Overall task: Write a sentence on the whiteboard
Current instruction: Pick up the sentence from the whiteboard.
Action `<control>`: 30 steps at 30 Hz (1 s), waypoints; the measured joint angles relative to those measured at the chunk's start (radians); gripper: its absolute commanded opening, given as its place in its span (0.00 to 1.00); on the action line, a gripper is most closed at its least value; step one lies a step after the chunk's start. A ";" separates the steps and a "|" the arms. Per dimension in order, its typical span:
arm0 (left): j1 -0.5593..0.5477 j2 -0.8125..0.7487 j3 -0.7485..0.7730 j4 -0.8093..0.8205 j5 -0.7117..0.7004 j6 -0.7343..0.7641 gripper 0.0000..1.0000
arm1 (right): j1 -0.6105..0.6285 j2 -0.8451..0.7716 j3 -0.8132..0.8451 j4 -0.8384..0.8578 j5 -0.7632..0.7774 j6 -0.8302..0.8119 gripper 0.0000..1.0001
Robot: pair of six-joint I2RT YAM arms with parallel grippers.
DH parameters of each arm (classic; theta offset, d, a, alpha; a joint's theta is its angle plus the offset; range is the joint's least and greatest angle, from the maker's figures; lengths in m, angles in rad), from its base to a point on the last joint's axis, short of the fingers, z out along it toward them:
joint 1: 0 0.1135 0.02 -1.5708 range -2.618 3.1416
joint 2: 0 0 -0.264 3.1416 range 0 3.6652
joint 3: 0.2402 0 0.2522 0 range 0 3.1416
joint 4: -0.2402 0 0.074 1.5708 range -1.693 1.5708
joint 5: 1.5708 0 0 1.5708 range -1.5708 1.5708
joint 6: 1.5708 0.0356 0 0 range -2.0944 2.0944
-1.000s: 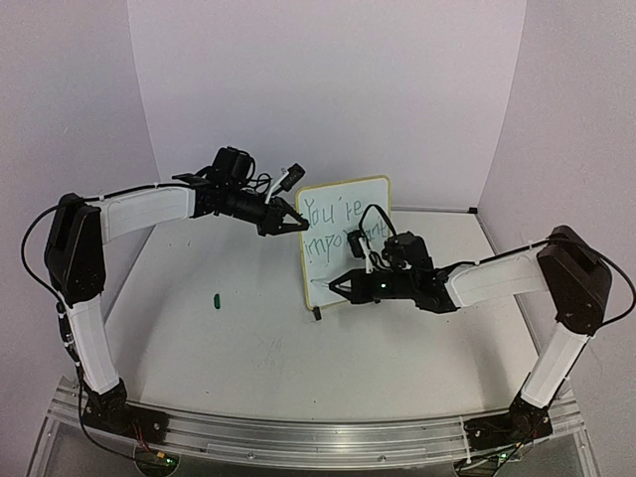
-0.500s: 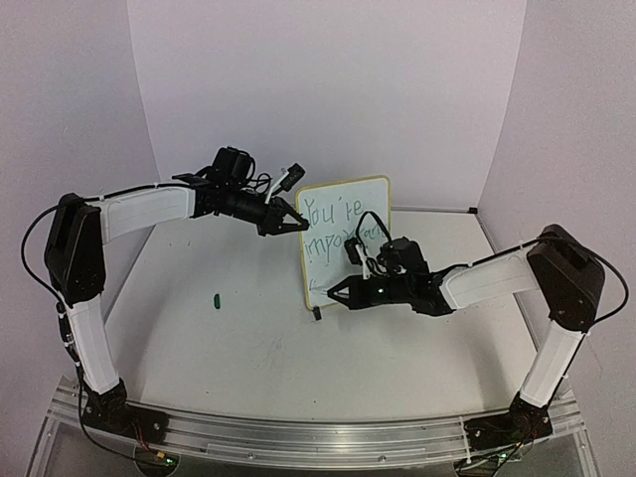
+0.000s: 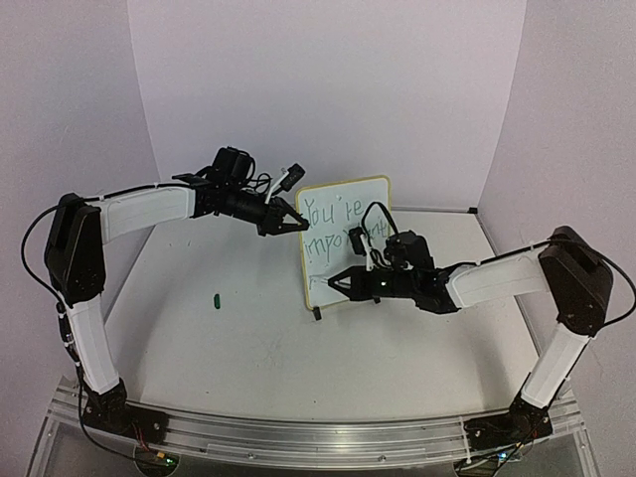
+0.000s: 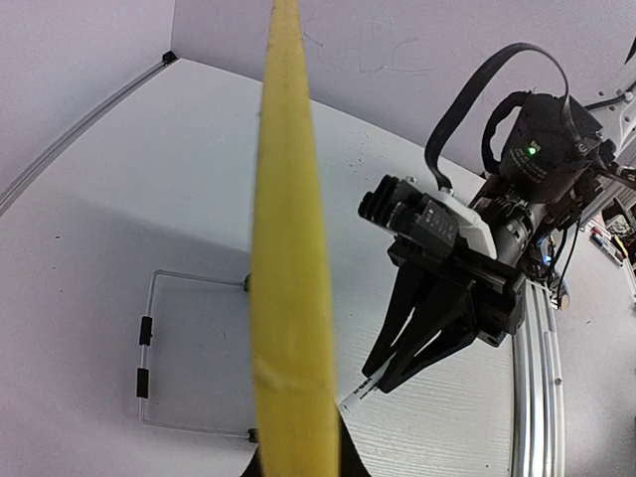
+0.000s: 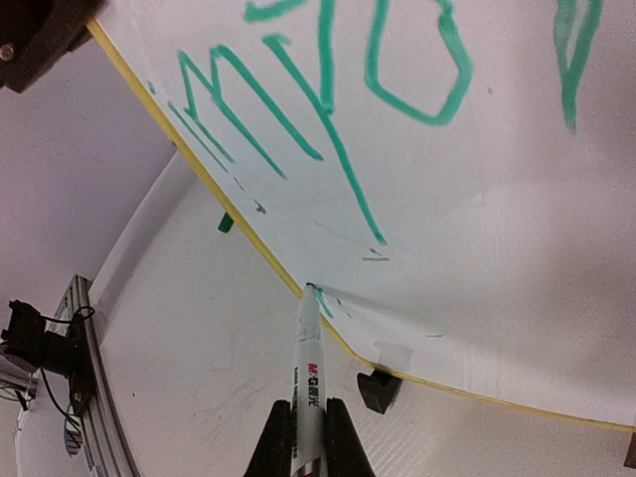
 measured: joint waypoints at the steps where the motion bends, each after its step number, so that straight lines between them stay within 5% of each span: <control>1: 0.000 0.000 0.000 0.000 0.000 0.000 0.00 | 0.000 -0.008 -0.001 0.007 0.005 0.001 0.00; 30: 0.000 0.000 0.000 0.000 0.000 0.000 0.00 | 0.000 -0.015 -0.074 0.052 0.061 0.049 0.00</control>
